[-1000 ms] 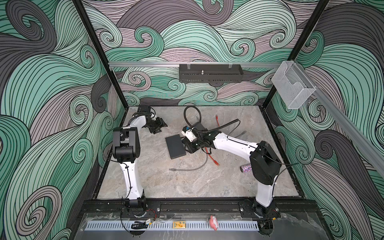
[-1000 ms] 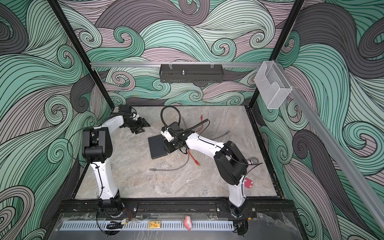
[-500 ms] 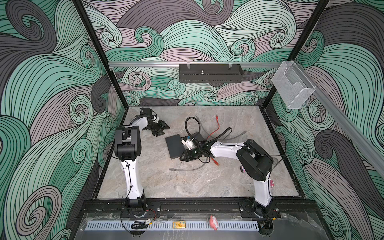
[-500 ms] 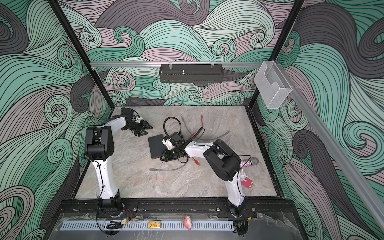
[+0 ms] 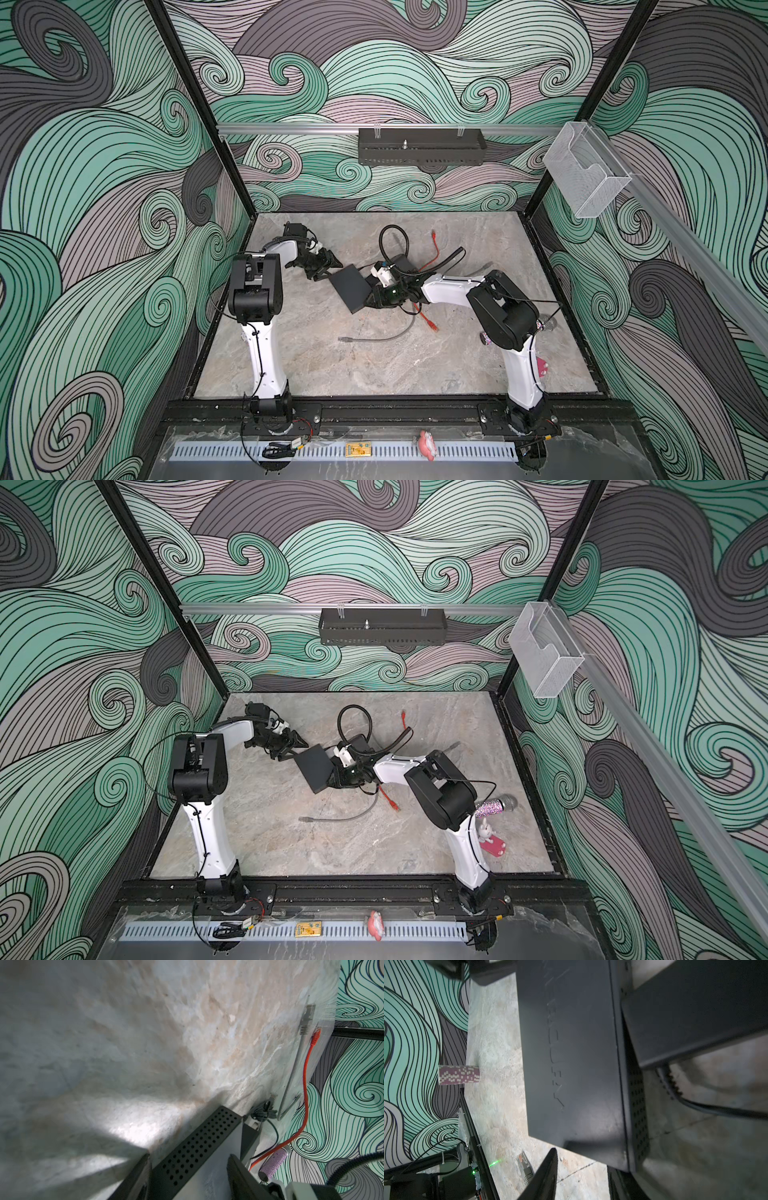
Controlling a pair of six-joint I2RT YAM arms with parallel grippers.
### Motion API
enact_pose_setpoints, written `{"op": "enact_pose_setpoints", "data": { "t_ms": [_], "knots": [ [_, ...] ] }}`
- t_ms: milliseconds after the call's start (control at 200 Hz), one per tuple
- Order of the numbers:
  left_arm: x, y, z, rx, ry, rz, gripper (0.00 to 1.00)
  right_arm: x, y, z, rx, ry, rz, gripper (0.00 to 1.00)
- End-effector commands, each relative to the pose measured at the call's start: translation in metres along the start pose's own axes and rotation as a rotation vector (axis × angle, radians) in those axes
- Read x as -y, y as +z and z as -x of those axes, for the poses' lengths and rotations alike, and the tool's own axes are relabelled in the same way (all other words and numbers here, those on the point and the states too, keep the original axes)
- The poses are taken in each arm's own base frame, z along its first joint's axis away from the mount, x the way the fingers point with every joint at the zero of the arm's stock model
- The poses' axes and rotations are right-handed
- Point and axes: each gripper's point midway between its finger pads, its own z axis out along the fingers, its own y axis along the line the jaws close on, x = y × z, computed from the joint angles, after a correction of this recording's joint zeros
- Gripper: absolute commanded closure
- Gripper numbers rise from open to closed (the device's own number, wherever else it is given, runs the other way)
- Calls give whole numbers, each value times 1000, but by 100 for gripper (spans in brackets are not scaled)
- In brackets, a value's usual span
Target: Insert the plug into the switch port
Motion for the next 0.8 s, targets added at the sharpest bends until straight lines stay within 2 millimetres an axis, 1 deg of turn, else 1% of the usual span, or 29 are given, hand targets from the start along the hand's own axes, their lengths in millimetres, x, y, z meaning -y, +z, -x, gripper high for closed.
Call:
{"op": "enact_pose_setpoints", "data": {
  "t_ms": [0, 155, 315, 470, 560, 730, 796],
  "knots": [
    [-3, -11, -21, -29, -2, 50, 39, 0, 0, 20, 27, -21, 18, 60],
    [-10, -19, -38, -30, -10, 82, 40, 8, -1, 40, 38, -32, 14, 59],
    [-10, -25, -57, -34, -19, 76, 40, 12, -4, 52, 24, -60, 20, 59],
    [-10, -27, -77, -44, -20, 77, 40, 15, -15, 58, 24, -91, 12, 59],
    [-9, -28, -84, -43, -24, 71, 40, 14, -20, 60, 23, -108, 23, 59],
    [-1, -21, -94, -48, -8, 49, 40, 12, -18, 63, 18, -116, 50, 59],
    [1, -19, -96, -54, -1, 51, 40, 12, -18, 67, 26, -124, 48, 59]
  ]
}}
